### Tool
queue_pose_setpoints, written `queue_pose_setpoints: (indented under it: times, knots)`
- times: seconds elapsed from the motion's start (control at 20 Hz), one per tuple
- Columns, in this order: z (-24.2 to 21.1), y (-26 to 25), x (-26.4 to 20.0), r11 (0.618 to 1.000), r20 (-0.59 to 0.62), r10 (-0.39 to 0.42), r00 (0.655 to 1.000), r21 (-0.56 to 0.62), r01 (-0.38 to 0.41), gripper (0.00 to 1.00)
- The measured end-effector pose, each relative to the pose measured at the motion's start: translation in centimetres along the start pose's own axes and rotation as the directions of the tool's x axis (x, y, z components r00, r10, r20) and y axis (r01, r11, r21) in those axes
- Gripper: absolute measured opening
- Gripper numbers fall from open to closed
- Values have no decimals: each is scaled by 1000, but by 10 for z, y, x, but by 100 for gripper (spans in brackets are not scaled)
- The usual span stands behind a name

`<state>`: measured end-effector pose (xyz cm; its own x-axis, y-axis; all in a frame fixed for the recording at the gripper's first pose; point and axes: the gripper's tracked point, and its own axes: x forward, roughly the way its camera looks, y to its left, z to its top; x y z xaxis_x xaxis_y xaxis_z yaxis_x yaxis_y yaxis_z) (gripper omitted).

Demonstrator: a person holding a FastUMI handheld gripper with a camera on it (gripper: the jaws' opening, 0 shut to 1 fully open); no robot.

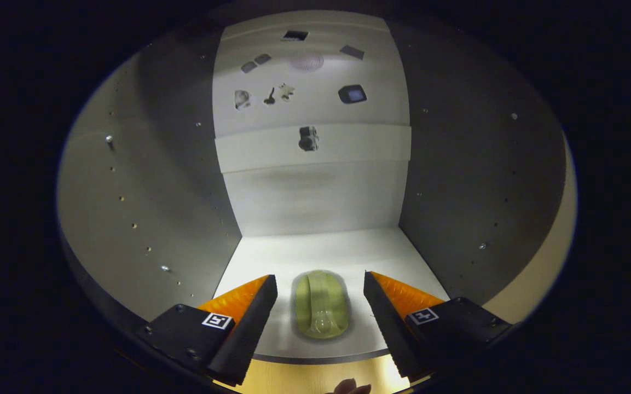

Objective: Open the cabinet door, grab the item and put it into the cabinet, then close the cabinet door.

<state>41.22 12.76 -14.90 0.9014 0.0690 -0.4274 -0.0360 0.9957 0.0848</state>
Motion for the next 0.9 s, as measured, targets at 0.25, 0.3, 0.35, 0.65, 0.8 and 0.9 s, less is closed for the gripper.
queue_pose_setpoints:
  times: [0.25, 0.3, 0.35, 0.65, 0.8, 0.9]
  knots:
    - [34, -3, -72, 999, 174, -9, 985, -33, 15, 100]
    - [41, -3, -93, 1000, 210, -4, 978, -26, 9, 100]
    - [45, -4, -113, 1000, 241, -2, 970, -16, 6, 100]
    - [40, -11, -233, 1000, 350, 9, 937, -11, -5, 100]
    - [23, -14, -289, 1000, 355, 25, 934, -14, -21, 100]
    - [13, -16, -324, 999, 351, 47, 935, -10, -46, 100]
